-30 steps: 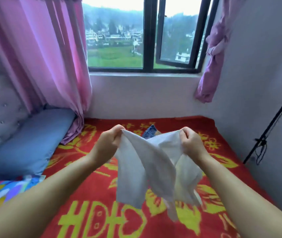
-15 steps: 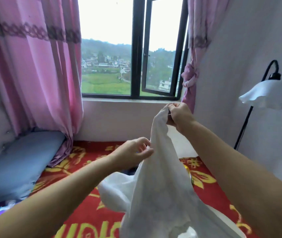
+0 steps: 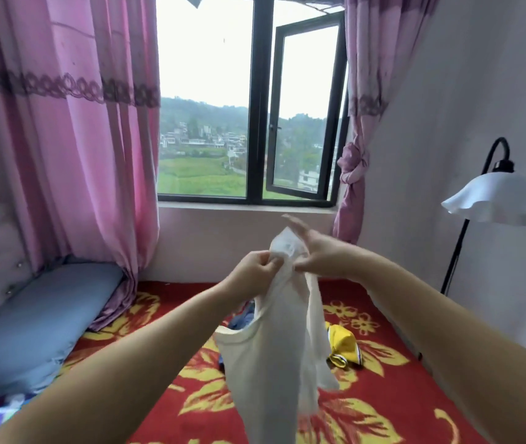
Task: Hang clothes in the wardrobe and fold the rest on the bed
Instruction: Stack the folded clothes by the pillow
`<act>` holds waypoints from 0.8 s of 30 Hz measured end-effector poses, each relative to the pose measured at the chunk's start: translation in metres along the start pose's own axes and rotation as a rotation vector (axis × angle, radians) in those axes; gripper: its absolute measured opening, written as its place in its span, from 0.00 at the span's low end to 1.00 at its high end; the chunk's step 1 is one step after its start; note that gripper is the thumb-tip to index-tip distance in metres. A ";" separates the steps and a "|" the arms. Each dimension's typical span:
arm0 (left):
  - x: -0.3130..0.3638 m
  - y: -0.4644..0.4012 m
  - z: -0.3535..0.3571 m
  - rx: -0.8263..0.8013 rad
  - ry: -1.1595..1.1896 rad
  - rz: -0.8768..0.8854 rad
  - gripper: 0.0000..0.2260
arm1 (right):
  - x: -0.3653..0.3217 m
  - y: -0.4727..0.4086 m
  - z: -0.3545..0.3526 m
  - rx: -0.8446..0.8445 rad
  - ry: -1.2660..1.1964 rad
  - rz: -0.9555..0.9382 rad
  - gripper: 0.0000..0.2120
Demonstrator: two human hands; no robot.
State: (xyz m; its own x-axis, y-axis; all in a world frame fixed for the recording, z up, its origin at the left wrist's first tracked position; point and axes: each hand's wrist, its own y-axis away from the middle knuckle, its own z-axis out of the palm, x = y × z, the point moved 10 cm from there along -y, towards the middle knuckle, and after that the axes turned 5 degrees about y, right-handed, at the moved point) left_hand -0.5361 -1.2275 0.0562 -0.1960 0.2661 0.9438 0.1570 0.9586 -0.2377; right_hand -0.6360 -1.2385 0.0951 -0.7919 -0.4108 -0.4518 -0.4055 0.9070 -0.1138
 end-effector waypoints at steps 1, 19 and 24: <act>0.010 -0.001 -0.001 -0.031 0.036 0.019 0.13 | -0.009 0.003 0.013 -0.064 0.135 -0.061 0.40; -0.067 0.012 -0.079 -0.282 -0.809 -0.155 0.04 | 0.059 0.010 -0.002 0.233 -0.039 0.119 0.08; -0.056 0.005 -0.082 -0.250 -1.118 -0.116 0.07 | 0.090 0.023 0.028 0.048 0.141 0.216 0.08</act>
State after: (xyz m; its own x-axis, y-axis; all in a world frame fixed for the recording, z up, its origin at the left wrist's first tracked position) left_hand -0.4445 -1.2462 0.0213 -0.9511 0.2389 0.1960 0.2450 0.9695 0.0075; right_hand -0.7040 -1.2519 0.0270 -0.9149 -0.2132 -0.3429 -0.2008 0.9770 -0.0715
